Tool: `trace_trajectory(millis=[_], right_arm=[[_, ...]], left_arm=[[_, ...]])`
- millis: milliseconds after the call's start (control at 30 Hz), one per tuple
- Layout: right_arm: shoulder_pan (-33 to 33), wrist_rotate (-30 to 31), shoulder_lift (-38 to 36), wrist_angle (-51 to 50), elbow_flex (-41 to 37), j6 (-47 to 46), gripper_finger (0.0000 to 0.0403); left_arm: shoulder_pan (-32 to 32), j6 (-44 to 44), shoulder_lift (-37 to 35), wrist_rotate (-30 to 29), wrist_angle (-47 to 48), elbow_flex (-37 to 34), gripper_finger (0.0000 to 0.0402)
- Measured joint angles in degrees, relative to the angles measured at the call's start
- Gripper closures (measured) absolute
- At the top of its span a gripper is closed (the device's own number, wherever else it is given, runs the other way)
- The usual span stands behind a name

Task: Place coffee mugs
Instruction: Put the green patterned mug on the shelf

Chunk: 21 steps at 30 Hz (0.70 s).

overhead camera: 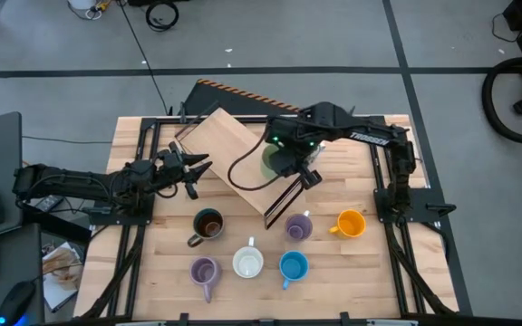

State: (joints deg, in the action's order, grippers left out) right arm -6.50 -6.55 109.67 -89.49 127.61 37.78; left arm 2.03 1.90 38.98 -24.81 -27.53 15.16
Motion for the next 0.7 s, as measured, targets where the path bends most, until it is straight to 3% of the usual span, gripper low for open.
trace_trajectory(millis=[333, 567, 700], right_arm=[[-0.33, -0.40, -0.27, 1.75, -5.45, -0.53, 0.0369], [-0.35, -0.35, -0.12, 5.16, -6.55, -2.84, 0.0327], [-0.22, 2.73, -0.17, 5.46, -6.55, -4.34, 0.0301]], left_arm=[[-0.01, -0.03, 0.00, 0.00, 0.00, 0.00, 0.0274], [0.00, -0.05, 0.02, 0.01, 0.00, 0.00, 0.0274], [-0.01, -0.21, 0.00, 0.01, 0.23, 0.00, 0.0274]])
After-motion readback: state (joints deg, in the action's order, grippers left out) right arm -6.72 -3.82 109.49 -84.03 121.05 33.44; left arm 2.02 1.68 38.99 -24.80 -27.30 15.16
